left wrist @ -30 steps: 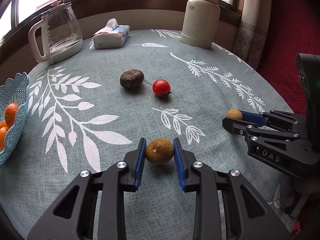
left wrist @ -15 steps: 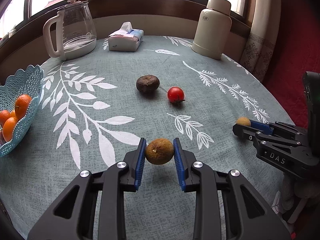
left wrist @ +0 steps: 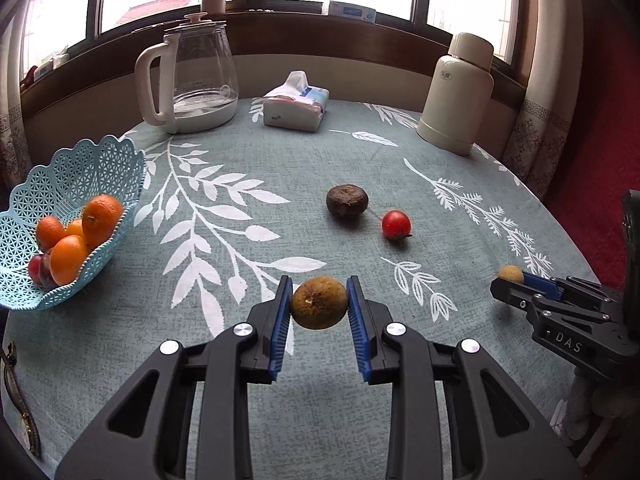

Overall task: Organize fruits
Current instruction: 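Carry both held tan fruits over to the blue basket, then open the left tool to drop its tan fruit into the basket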

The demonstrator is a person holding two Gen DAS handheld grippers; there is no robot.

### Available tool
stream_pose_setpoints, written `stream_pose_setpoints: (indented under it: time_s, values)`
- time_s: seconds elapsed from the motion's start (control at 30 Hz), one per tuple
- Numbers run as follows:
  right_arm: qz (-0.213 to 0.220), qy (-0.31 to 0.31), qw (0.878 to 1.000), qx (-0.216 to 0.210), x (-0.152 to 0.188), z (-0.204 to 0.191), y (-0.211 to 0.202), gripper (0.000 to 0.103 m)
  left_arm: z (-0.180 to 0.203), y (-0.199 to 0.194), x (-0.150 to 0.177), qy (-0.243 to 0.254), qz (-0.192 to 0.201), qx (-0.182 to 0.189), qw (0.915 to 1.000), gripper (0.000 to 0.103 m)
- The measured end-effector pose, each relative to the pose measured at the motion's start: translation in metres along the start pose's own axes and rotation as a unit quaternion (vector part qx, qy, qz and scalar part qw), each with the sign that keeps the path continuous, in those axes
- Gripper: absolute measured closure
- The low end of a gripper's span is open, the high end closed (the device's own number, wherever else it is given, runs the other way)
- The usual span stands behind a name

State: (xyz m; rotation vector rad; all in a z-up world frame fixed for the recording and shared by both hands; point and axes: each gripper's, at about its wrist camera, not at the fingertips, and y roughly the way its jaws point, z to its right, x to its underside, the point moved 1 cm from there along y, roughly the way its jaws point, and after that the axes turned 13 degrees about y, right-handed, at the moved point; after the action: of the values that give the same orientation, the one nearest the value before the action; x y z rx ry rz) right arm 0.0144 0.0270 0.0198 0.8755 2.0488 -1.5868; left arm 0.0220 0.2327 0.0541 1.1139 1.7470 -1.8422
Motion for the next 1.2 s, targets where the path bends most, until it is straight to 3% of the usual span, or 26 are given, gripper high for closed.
stream_pose_setpoints:
  time_s: [0.53, 0.8, 1.2]
  values:
    - [0.010, -0.001, 1.000, -0.014, 0.000, -0.014, -0.005, 0.074, -0.062, -0.039, -0.003, -0.045, 0.051, -0.106, 0.9920, 0.075]
    - [0.011, -0.006, 1.000, -0.021, 0.001, -0.023, -0.006, 0.074, -0.102, -0.056, 0.003, -0.078, 0.066, -0.173, 0.9795, 0.075]
    - [0.010, -0.014, 0.999, -0.027, 0.003, -0.039, -0.005, 0.074, -0.150, -0.064, 0.023, -0.113, 0.068, -0.239, 0.9620, 0.075]
